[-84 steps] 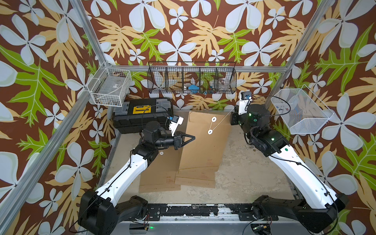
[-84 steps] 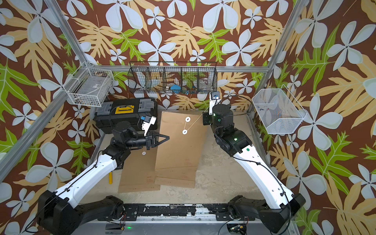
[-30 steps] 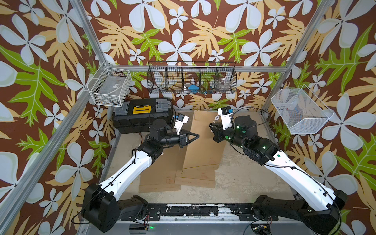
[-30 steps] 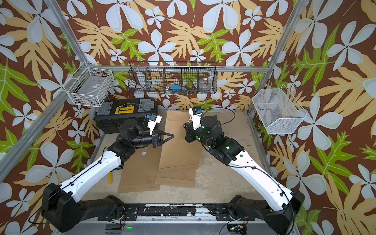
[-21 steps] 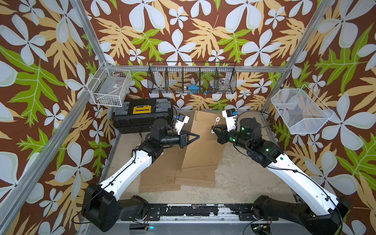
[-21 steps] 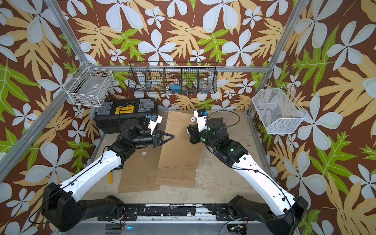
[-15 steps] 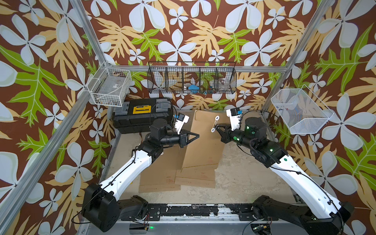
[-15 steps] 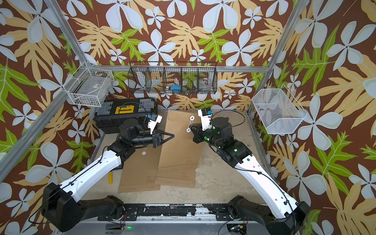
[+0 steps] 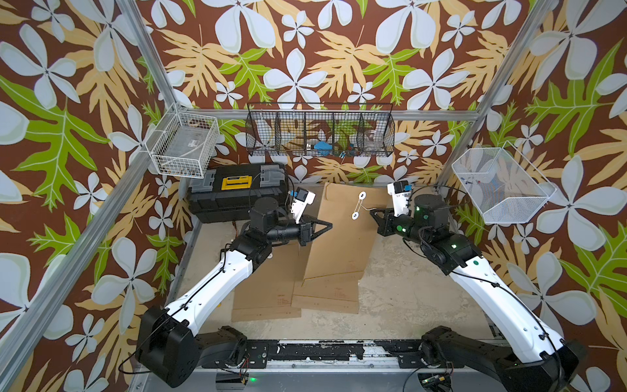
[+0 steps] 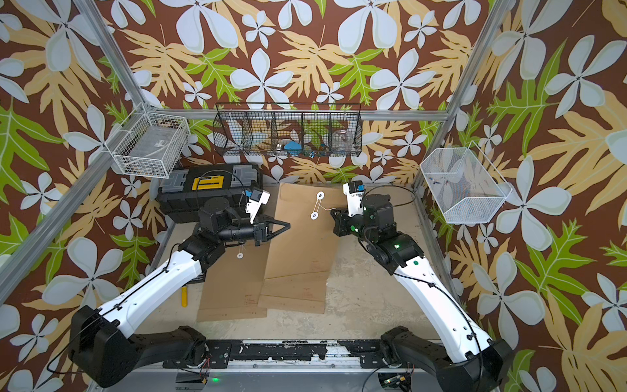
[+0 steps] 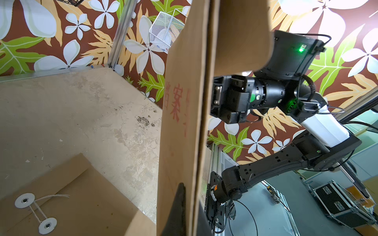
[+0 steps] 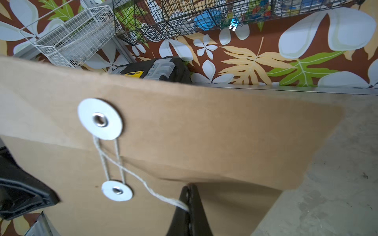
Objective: Close the mouth of the file bag
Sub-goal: Close the file bag.
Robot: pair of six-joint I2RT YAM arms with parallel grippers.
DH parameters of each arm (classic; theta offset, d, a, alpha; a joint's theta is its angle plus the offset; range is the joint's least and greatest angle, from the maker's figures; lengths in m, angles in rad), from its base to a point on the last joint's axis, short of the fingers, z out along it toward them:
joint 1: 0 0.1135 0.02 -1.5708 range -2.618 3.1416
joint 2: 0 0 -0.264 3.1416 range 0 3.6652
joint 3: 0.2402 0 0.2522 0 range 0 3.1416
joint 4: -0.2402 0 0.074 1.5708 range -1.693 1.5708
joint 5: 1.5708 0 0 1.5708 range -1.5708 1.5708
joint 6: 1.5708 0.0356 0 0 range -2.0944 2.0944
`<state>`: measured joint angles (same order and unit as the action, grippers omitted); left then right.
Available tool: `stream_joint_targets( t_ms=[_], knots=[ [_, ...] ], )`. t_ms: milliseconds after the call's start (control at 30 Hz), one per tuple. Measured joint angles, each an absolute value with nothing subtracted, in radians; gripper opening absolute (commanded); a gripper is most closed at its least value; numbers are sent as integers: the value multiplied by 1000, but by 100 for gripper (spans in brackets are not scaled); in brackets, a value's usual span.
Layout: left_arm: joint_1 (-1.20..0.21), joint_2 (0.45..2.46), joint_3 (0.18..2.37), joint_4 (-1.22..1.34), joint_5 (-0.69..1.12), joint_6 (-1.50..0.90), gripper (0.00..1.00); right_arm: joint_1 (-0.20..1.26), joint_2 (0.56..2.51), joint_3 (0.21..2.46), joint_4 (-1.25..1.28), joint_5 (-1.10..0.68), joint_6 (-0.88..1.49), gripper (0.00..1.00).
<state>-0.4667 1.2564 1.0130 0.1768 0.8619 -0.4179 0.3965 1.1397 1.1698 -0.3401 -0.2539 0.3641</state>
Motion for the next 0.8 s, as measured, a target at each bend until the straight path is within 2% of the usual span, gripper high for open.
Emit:
stream_joint_targets(
  t_ms=[433,800],
  knots=[
    [-467,1229,986,176,871,-418,0,376,1221,1346,-411,-96,281,0],
    [-467,1234,988,192,863,-441,0,408,1216,1325,-426,-130,307,0]
  ],
)
